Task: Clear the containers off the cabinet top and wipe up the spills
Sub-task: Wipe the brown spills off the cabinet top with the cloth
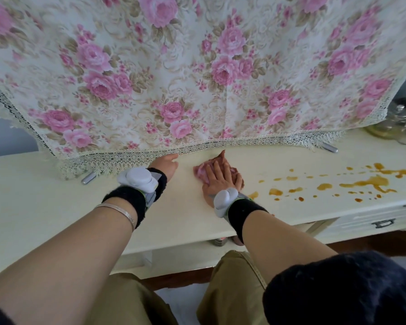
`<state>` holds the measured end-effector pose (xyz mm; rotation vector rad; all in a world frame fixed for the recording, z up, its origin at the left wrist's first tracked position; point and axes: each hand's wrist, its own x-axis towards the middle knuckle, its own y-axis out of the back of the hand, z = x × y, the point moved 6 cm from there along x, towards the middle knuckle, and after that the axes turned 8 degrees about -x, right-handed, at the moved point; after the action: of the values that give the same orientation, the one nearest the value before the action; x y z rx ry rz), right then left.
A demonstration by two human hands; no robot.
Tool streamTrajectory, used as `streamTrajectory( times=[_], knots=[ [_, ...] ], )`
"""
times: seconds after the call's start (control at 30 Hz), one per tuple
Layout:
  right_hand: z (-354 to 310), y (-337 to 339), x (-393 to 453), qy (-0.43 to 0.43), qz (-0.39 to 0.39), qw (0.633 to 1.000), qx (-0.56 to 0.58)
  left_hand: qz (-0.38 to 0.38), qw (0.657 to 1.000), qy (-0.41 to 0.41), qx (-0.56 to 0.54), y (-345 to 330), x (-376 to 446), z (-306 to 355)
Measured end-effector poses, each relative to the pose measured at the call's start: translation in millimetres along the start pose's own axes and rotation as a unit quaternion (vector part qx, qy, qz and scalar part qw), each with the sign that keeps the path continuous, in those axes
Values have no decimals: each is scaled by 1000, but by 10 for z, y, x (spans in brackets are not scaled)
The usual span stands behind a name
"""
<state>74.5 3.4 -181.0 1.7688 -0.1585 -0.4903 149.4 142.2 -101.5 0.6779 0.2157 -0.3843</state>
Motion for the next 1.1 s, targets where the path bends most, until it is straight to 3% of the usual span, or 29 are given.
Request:
streamTrajectory(
  times=[0.23,0.3,0.37,0.47,0.67,0.9,1.1],
  knots=[
    [-718,-188,-149,94,34,995,-21,23,1000,7,-11,191,47,-211],
    [-889,-125,-198,92,113,989,-15,26,999,9,-19,219,73,-242],
    [-1007,-133,-172,103,139,985,-10,30,999,13,-30,238,117,-272],
    [-1171,-323,-14,136,48,989,-24,39,997,22,-54,264,201,-313],
    [-1253,-210,394,132,63,989,-31,56,993,36,-102,244,439,-350],
    [-974,9,873,100,75,992,5,43,999,-4,23,139,747,-292],
    [-607,132,953,83,77,993,-24,38,999,9,15,-51,878,-293]
  ],
)
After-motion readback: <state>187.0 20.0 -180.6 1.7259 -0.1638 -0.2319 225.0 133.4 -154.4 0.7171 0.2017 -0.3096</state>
